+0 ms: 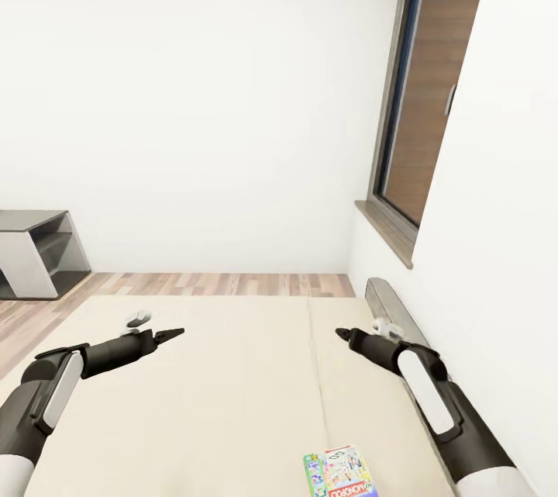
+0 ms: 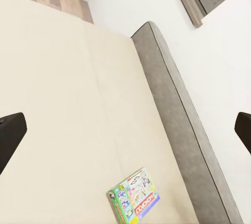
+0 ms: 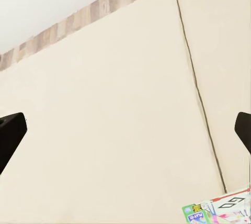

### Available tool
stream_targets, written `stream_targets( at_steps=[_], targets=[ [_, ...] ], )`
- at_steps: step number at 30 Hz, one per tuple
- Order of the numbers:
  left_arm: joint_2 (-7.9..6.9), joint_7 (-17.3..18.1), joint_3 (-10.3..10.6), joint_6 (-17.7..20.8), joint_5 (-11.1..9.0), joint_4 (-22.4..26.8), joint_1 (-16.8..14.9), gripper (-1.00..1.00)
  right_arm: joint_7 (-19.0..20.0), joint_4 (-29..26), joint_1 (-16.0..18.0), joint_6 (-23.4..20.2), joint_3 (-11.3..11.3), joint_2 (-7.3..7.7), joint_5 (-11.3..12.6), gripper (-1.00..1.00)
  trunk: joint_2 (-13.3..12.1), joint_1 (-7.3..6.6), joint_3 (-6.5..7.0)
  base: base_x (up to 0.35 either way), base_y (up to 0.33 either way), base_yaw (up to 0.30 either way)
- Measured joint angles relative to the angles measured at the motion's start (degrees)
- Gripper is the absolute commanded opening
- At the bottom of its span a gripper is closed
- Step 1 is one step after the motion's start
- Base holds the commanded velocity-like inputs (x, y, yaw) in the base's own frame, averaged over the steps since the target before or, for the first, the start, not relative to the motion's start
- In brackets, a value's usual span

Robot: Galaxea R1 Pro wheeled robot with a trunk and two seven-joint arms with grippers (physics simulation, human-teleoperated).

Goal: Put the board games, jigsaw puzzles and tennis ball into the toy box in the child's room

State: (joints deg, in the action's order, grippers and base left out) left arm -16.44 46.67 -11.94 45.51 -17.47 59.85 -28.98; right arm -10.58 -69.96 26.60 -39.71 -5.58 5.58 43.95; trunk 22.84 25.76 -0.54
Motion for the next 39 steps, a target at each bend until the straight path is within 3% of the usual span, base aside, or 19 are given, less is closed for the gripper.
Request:
stream_targets(
  at_steps=[5,7,10,12,19,39],
  targets=[
    [-0.07,0.0,-0.2,0.1,0.0,0.0,0.0,1.00,-8.9,6.3,9.3,-6.2,0.1,-0.19,0.2,1.00,0.0,0.00,-0.01,0.000,0.000,0.000],
    [-0.08,0.0,-0.1,0.1,0.0,0.0,0.0,1.00,-13.2,11.9,13.7,-7.2,0.1,-0.42,0.4,1.00,0.0,0.00,0.00,0.000,0.000,0.000],
    [-0.09,0.0,-0.1,0.3,0.0,0.1,0.0,1.00,-15.9,19.4,18.7,-7.7,0.1,-0.59,0.6,1.00,0.0,0.00,-0.01,0.000,0.000,0.000],
    [-0.09,0.0,-0.1,0.4,0.0,0.1,0.0,1.00,-16.3,21.3,20.0,-7.7,0.1,-0.62,0.7,1.00,0.0,0.00,-0.01,0.000,0.000,0.000],
    [-0.09,0.0,-0.1,0.6,0.0,0.2,0.0,1.00,-17.0,23.3,21.4,-7.5,0.0,-1.22,0.7,1.00,0.0,0.00,-0.01,0.000,0.000,0.000],
    [-0.17,0.0,-0.1,0.7,0.0,0.2,0.0,1.00,-17.1,23.7,20.9,-8.1,-0.5,-1.59,0.1,1.00,0.0,0.00,-0.01,0.000,0.000,0.000]
  ],
)
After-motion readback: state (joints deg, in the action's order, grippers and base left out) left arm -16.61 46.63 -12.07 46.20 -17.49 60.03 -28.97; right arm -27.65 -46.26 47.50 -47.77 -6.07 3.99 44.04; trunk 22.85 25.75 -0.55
